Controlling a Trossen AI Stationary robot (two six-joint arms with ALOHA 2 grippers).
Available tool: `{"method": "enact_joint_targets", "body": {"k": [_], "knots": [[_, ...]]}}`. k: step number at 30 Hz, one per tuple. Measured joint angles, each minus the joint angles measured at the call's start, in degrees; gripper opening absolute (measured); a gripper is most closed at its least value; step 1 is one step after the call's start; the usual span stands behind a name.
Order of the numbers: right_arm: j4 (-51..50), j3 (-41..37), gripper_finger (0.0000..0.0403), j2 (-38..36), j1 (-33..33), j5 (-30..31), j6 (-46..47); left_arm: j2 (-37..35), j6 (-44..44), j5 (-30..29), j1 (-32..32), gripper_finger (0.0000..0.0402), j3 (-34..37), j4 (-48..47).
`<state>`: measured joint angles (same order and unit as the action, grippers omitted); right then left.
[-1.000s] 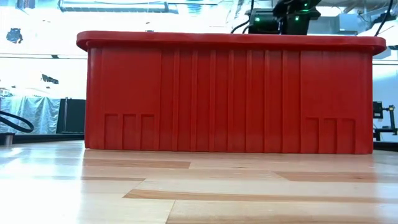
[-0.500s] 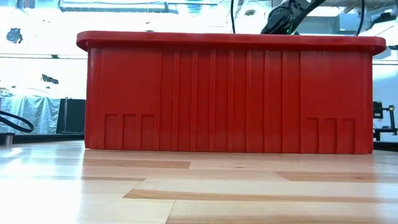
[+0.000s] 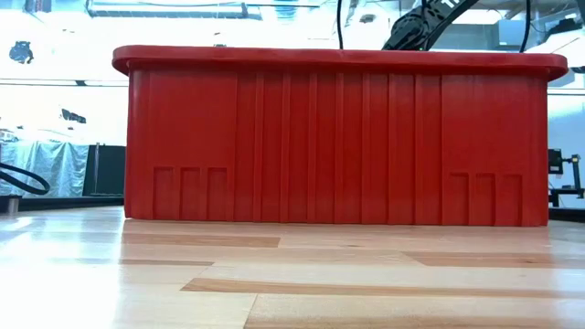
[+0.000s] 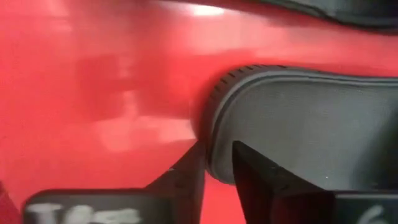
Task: Pick and place slides into bin
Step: Put the black slide into the red bin, then return to Home Position
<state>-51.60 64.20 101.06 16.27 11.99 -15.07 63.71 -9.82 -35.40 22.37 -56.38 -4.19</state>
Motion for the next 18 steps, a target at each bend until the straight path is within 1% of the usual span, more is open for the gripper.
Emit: {"method": "enact_joint_targets", "body": {"k": [6,9,13,18], "knots": [[-0.33,0.02,0.0135,-0.16,0.00,-0.11,0.02,0.01,-0.06,0.01,0.00,0.0210,0.00,-0.50],[-0.57,0.02,0.0160,-0.16,0.00,-0.11,0.35,0.01,-0.25,0.02,0.02,0.0210,0.00,-0.80],[-0.70,0.02,0.0177,-0.16,0.02,-0.11,0.96,0.02,-0.57,0.02,0.02,0.0210,0.00,-1.31],[-1.10,0.00,0.0185,-1.39,0.01,-0.10,0.95,0.01,-0.81,0.02,0.02,0.0210,0.00,-1.61]]}}
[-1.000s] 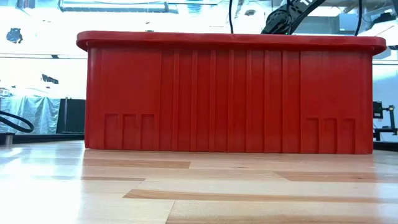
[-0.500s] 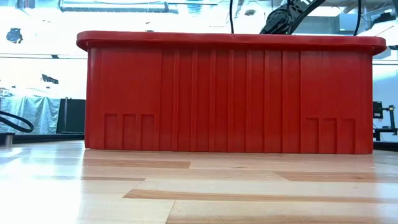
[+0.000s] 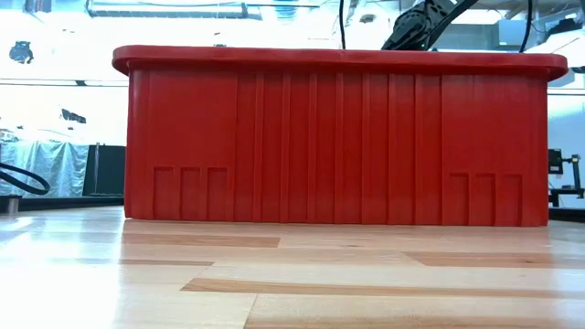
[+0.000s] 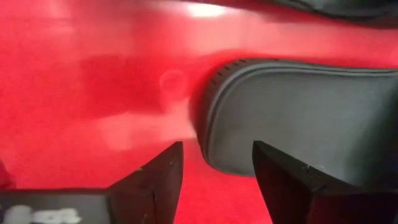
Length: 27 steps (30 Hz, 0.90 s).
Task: Pick and place slides into bin
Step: Return to Home Position
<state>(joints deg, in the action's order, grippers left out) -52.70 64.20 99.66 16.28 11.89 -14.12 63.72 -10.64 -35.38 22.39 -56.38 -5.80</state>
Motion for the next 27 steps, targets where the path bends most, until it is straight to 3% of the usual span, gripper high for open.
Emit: {"method": "enact_joint_targets", "body": {"k": [16,27], "knots": [[-0.22,0.00,0.0189,-11.35,0.06,2.56,0.20,-0.02,-0.17,0.02,0.00,0.0210,0.00,0.01],[7.96,0.00,0.0183,-24.15,0.06,3.23,5.43,0.00,-0.06,0.00,0.00,0.0210,0.00,0.06]]}}
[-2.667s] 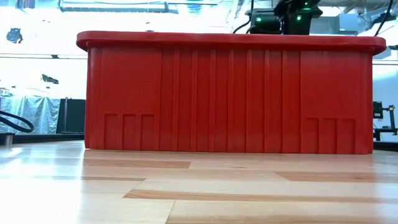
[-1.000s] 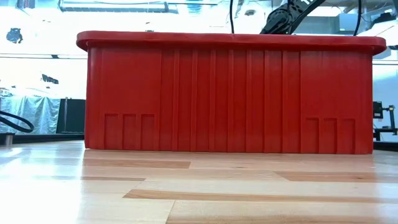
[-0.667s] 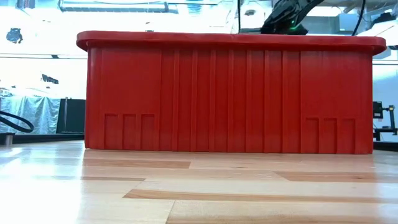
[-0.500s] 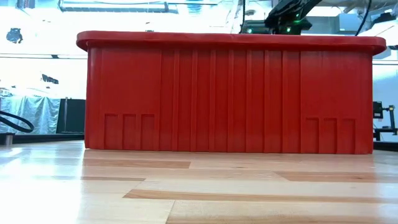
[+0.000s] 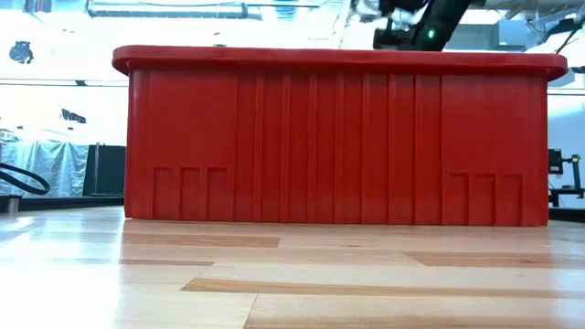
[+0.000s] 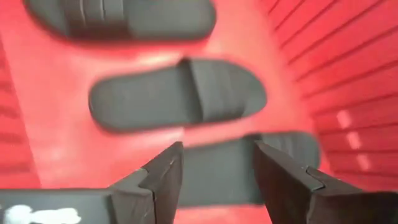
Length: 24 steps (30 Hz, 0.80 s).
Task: Pick and place slides into bin
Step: Return to Home Position
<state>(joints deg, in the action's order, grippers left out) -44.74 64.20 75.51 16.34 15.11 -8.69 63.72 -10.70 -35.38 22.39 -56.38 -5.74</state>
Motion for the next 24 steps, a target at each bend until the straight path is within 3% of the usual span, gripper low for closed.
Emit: {"method": "enact_joint_targets", "body": {"k": [14,19,24], "knots": [[16.63,0.00,0.0160,-13.84,-2.78,-3.75,5.92,-4.10,0.55,-2.21,0.00,0.0210,0.04,-0.06],[24.17,0.00,0.0152,-17.37,-6.72,-4.72,7.60,-9.75,3.50,-5.91,0.84,0.0210,0.04,-0.02],[25.17,0.02,0.0140,-21.34,-11.86,-4.76,10.03,-15.94,6.52,-11.99,4.05,0.0210,0.04,-3.22]]}}
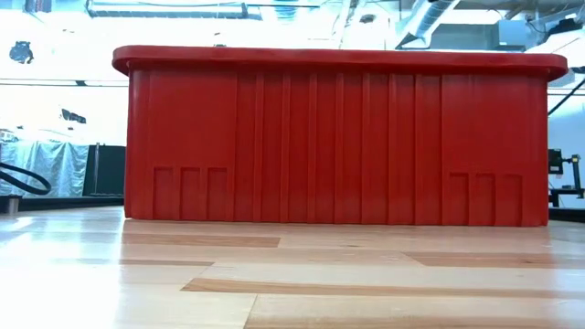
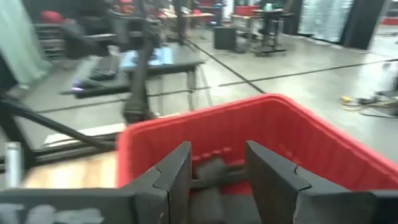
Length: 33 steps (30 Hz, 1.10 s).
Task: Pick and place slides into bin
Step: Return to Home Position
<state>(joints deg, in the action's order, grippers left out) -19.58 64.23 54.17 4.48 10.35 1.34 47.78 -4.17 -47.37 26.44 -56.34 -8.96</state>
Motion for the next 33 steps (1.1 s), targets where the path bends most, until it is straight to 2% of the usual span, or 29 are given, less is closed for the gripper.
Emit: {"method": "enact_joint_targets", "body": {"k": [4,9,13,18,25,28,33], "knots": [[-1.05,0.00,0.0130,-2.94,-4.66,0.02,2.18,-4.09,-2.69,-6.48,4.08,0.0210,1.25,-4.00],[-3.22,-0.02,0.0118,-6.79,-10.08,0.11,3.29,-8.90,-3.70,-15.84,10.08,0.0210,6.72,-4.03],[-5.05,0.00,0.0111,-9.79,-13.63,0.48,3.33,-12.95,-4.38,-17.53,14.01,0.0210,11.92,-3.49],[-9.53,0.00,0.0105,-14.37,-17.46,1.96,4.40,-17.10,-1.91,-13.13,18.28,0.0210,18.45,3.85],[-14.01,-1.44,0.0102,-21.02,-21.80,3.19,7.28,-20.12,9.03,0.82,21.70,0.0210,26.97,18.89],[-11.65,-5.62,0.0102,-24.65,-23.61,3.23,7.67,-21.31,11.60,6.60,22.05,0.0210,29.99,24.33],[-0.02,-16.61,0.0102,-30.41,-26.06,1.77,7.55,-23.64,12.38,14.77,22.05,0.0210,33.64,29.75]]}}
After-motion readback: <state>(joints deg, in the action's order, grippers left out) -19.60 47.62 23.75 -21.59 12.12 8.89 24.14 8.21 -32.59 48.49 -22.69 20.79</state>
